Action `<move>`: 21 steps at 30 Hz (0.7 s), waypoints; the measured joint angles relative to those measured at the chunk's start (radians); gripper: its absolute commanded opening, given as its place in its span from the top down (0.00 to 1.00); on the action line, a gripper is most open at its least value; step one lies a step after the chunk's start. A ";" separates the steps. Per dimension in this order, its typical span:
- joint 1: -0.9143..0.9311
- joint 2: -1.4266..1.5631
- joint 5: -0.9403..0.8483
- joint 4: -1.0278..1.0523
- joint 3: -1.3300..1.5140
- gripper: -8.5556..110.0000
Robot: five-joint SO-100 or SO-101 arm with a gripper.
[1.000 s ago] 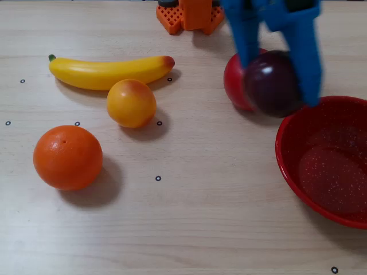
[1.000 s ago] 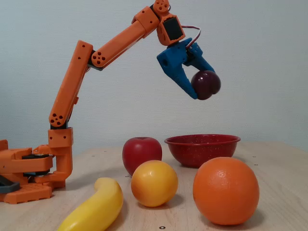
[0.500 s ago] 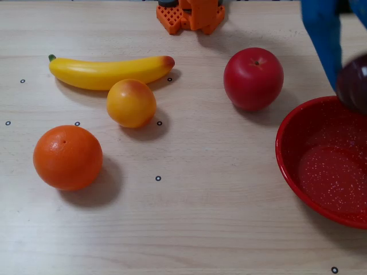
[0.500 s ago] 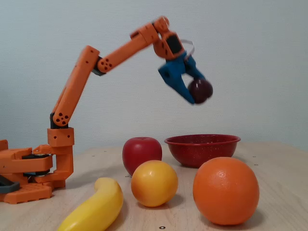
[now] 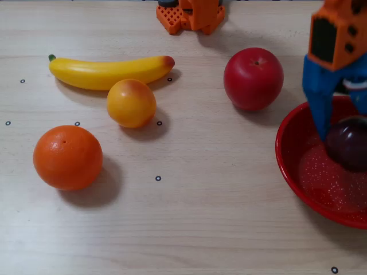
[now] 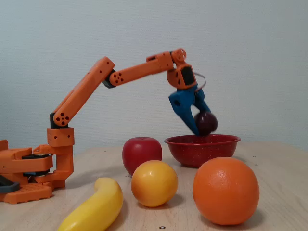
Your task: Put plum in the red bowl.
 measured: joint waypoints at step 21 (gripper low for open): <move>0.000 -0.184 -0.104 0.075 -0.061 0.57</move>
